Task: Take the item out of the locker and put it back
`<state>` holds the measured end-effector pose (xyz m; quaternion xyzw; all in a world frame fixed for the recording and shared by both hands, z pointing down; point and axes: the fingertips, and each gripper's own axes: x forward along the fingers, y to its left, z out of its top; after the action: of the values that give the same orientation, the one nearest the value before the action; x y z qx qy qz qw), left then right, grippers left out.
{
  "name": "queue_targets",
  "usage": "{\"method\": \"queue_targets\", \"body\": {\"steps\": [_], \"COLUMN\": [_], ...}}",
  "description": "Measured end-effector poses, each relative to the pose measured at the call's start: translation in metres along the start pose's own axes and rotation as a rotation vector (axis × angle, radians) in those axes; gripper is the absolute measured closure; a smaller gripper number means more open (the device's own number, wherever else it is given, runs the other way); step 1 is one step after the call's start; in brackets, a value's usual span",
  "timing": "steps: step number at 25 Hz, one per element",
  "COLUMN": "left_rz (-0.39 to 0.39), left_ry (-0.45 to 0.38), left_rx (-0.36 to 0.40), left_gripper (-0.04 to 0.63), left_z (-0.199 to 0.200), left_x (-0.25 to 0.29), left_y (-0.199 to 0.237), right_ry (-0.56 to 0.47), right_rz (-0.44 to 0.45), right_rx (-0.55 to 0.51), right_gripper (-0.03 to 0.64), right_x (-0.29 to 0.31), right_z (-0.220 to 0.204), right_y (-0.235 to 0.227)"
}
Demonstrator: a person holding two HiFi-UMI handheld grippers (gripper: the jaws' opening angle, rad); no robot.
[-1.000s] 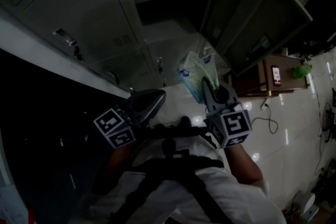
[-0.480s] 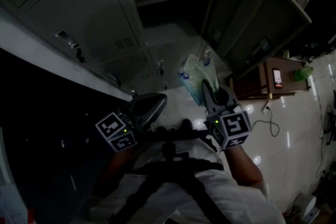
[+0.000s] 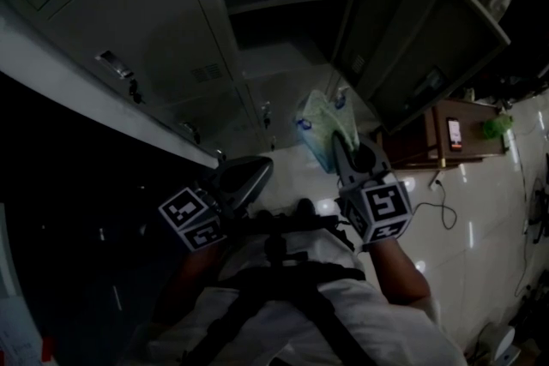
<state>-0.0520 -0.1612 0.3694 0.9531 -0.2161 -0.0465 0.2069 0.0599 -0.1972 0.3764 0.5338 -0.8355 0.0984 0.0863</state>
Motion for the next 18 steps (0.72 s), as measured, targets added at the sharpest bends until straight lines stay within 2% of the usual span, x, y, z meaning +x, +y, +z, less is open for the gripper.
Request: {"method": "queue_targets", "body": {"steps": [9,18], "left_rz": [0.027,0.046], "left_ry": [-0.011,-0.024], "left_rx": [-0.003,0.0], "left_gripper": [0.592,0.592], "left_z": [0.003,0.016], "left_x": [-0.002,0.0], "left_y": [0.005,0.012], "right_ry": [0.003,-0.031], "right_rz": [-0.005,0.007], "right_rx": [-0.034,-0.121], "right_gripper": [0.598,0.597], "right_x": [0.01,0.033], "right_z": [0.011,0.045], "right_y": [-0.01,-0.019]}}
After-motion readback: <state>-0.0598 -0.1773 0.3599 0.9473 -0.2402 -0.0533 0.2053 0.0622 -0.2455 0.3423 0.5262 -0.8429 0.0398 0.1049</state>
